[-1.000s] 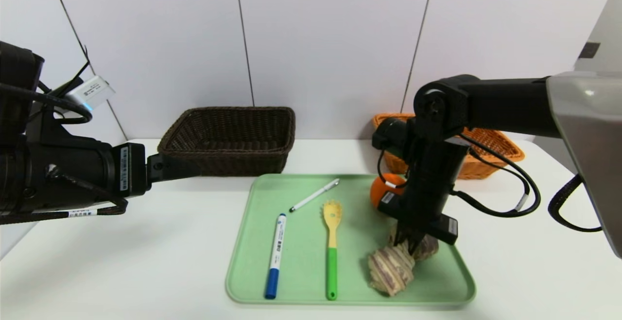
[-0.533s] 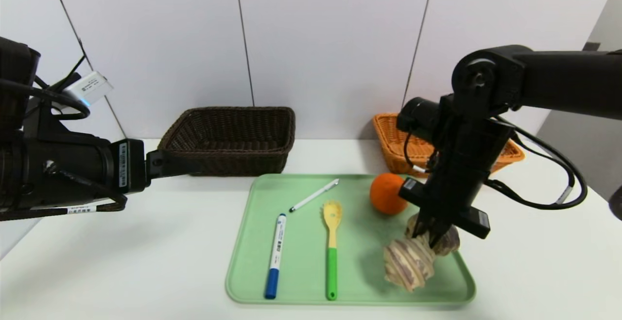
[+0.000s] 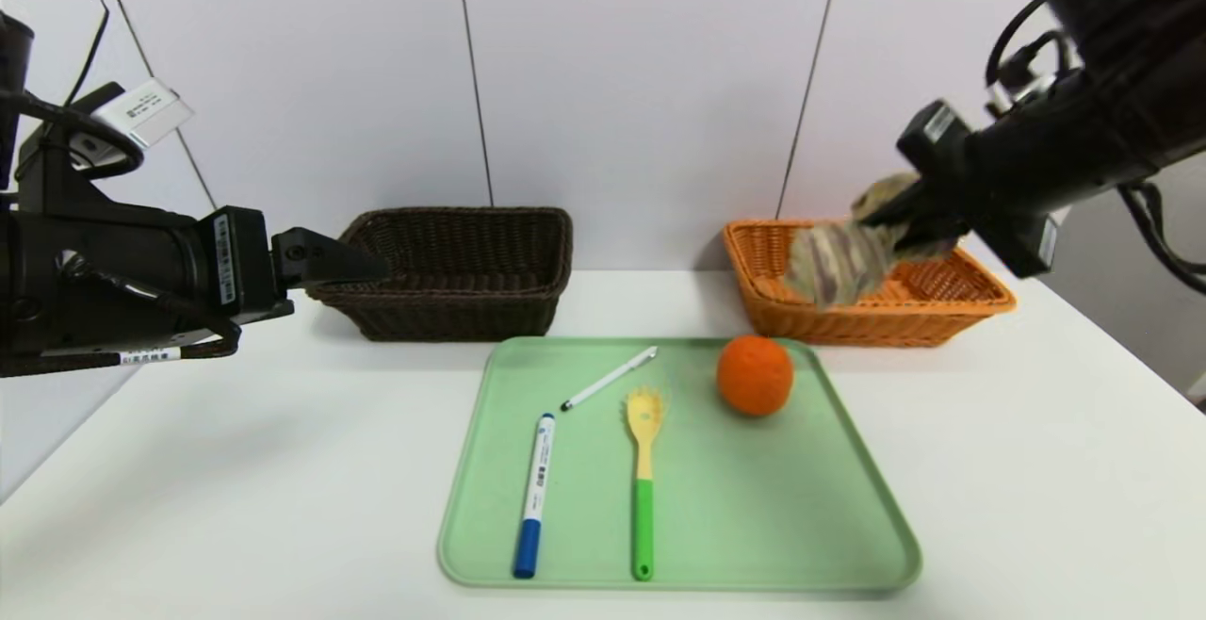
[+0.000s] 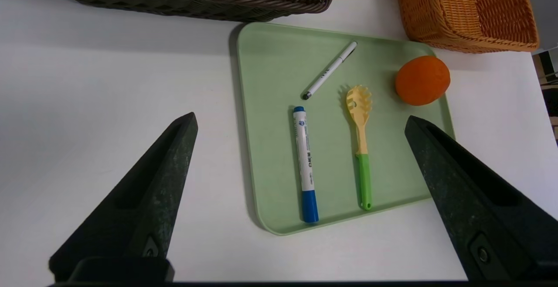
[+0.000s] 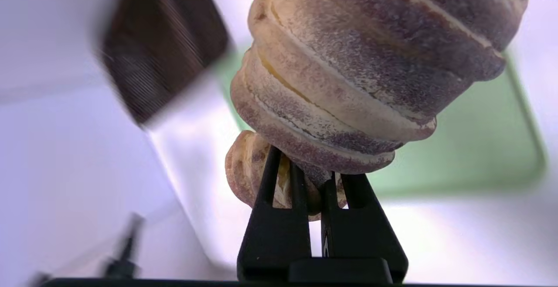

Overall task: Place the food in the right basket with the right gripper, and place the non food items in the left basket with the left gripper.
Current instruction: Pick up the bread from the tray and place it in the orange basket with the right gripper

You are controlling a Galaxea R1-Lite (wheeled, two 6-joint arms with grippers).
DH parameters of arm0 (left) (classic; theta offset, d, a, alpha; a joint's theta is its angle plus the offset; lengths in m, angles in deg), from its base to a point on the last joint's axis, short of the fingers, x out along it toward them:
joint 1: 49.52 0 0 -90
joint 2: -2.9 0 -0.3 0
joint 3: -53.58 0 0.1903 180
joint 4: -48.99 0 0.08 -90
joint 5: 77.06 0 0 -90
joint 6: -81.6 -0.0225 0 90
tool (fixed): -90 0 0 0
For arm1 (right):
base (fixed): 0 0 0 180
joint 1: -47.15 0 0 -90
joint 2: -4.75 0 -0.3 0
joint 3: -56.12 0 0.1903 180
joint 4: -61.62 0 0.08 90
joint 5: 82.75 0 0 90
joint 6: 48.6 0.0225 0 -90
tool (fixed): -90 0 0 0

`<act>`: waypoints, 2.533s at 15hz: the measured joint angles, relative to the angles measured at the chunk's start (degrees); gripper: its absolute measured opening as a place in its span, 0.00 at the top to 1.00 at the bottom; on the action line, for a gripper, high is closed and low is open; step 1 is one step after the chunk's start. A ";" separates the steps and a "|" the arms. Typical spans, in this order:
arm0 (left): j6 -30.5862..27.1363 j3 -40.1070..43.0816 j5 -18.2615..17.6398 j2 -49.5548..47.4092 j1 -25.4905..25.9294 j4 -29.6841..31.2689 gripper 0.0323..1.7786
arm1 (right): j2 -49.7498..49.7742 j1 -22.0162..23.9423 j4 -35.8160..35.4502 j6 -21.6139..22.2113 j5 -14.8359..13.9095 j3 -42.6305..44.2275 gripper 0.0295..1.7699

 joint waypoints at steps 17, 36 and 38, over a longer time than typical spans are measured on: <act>-0.05 0.02 -0.48 1.17 -5.03 0.83 0.05 | -24.21 17.83 -30.78 6.75 1.58 -0.22 0.94; 2.35 0.77 8.86 2.68 -6.00 8.50 0.05 | -24.84 17.87 -27.37 10.30 2.45 0.24 0.12; 2.33 1.27 8.89 2.66 -6.23 8.72 0.05 | -24.71 17.90 -26.88 10.36 2.39 0.28 0.10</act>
